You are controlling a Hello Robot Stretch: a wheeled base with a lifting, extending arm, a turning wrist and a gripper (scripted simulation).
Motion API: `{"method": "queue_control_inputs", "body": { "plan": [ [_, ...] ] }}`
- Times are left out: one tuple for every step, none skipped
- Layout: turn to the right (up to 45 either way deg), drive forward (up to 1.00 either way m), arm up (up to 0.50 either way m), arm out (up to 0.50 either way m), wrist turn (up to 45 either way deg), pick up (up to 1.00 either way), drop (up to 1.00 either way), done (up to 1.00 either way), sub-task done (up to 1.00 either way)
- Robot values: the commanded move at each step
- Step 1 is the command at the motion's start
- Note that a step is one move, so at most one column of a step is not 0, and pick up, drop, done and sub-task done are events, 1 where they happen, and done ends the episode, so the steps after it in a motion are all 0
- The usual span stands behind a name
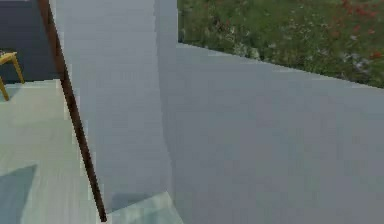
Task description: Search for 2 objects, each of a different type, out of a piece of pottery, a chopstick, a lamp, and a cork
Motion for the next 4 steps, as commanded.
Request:
{"method": "queue_control_inputs", "body": {
  "plan": [
    [-36.0, 0.0, 0.0, 0.0, 0.0, 0.0, 0.0, 0.0, 0.0],
    [0.0, 0.4, 0.0, 0.0, 0.0, 0.0, 0.0, 0.0, 0.0],
    [-18.0, 0.0, 0.0, 0.0, 0.0, 0.0, 0.0, 0.0, 0.0],
    [0.0, 0.85, 0.0, 0.0, 0.0, 0.0, 0.0, 0.0, 0.0]
  ]
}}
